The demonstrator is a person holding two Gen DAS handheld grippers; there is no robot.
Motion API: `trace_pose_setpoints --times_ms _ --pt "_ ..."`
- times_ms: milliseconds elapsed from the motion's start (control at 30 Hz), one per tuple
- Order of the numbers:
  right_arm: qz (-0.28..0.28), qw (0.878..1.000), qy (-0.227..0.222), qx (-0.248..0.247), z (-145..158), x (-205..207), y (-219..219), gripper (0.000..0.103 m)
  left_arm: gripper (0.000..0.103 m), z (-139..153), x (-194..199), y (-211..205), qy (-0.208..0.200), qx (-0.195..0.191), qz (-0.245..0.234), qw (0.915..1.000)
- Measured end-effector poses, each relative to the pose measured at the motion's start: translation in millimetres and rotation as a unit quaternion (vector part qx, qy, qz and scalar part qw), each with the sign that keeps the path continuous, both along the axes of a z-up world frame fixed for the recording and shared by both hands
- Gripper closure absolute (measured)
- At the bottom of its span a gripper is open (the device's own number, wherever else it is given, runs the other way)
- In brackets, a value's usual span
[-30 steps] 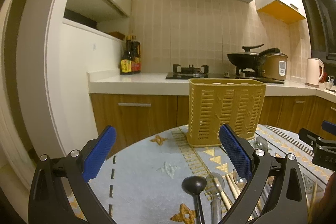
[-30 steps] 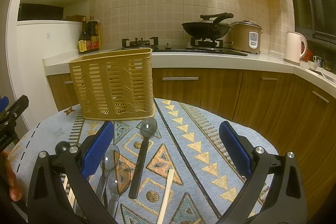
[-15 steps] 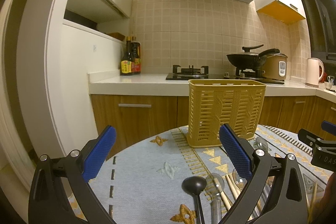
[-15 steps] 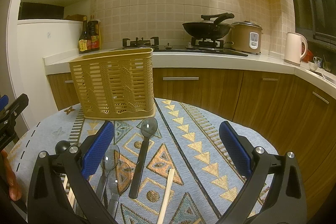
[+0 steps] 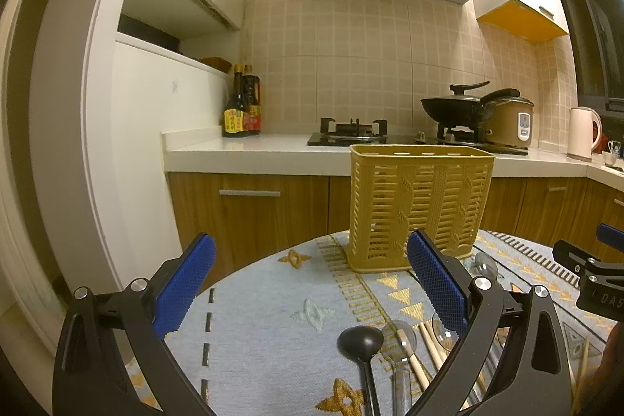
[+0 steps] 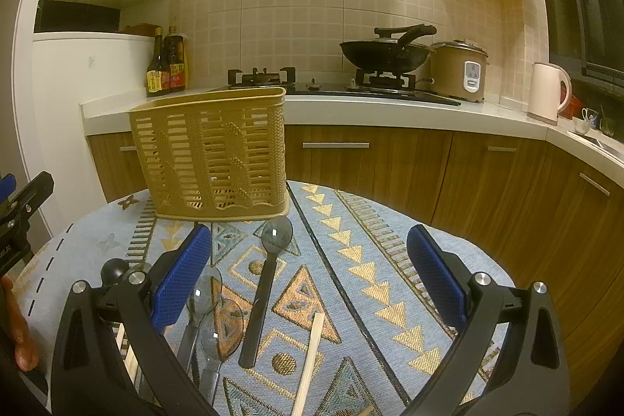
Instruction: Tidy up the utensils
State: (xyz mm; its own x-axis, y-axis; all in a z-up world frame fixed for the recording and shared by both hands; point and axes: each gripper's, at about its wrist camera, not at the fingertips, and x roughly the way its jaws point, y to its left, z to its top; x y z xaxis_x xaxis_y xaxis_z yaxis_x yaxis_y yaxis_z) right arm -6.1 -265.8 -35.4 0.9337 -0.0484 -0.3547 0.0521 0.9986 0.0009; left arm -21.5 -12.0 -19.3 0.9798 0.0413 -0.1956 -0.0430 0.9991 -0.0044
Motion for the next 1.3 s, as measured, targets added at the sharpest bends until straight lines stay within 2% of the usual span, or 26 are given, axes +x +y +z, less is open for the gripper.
trace_pose_setpoints --times_ms 333,467,567,633,700,733,800,900,967,1033,1100,1200,1267,1300 --pt "-0.01 1.0 0.006 0.011 -2.0 1.7 -2.6 0.007 0.008 0.2 4.2 4.1 0.013 -0.006 -0.004 0.9999" --pt "-0.021 1.0 0.015 0.012 -2.2 5.0 -6.1 0.007 0.011 6.2 15.4 28.8 0.052 -0.067 -0.034 0.9958" --pt "-0.022 0.999 0.034 0.021 -1.6 7.0 -10.1 0.007 0.014 9.3 25.3 42.9 0.09 -0.089 -0.06 0.9902" --pt "-0.024 0.998 0.05 0.028 0.3 9.0 -10.7 0.007 0.018 9.1 33.3 49.2 0.128 -0.101 -0.084 0.9831" --pt "-0.021 0.997 0.058 0.036 3.1 10.2 -9.9 0.007 0.022 6.5 40.0 49.2 0.165 -0.094 -0.096 0.9771" --pt "-0.02 0.997 0.062 0.035 5.6 10.4 -9.2 0.007 0.025 3.6 44.3 46.8 0.192 -0.086 -0.113 0.9712" --pt "-0.011 0.997 0.063 0.044 11.2 10.9 -9.6 0.007 0.033 -3.6 52.4 39.5 0.24 -0.069 -0.142 0.9577" --pt "0.014 0.994 0.086 0.065 21.5 16.7 -15.4 0.007 0.041 -19.8 63.7 26.1 0.317 -0.053 -0.174 0.9307" --pt "0.0 0.992 0.112 0.051 25.7 23.8 -18.2 0.007 0.051 -29.3 68.7 23.4 0.348 -0.064 -0.189 0.916" --pt "0.004 0.991 0.13 0.041 28.9 32.1 -20.5 0.007 0.054 -37.7 75.3 22.0 0.376 -0.073 -0.194 0.9032" --pt "0.009 0.988 0.152 0.024 29.6 42.2 -21.0 0.007 0.056 -43.2 78.4 20.4 0.391 -0.071 -0.194 0.8968" --pt "0.024 0.979 0.204 0.021 26.6 64.1 -19.3 0.009 0.066 -49.6 83.8 16.3 0.416 -0.063 -0.189 0.8871" --pt "0.031 0.971 0.235 0.028 22.7 76.0 -17.8 0.023 0.07 -51.3 87.3 13.5 0.431 -0.058 -0.186 0.8812" --pt "0.037 0.965 0.258 0.039 18.5 83.8 -17.5 0.025 0.07 -52.1 87.9 12.0 0.433 -0.057 -0.189 0.8793"
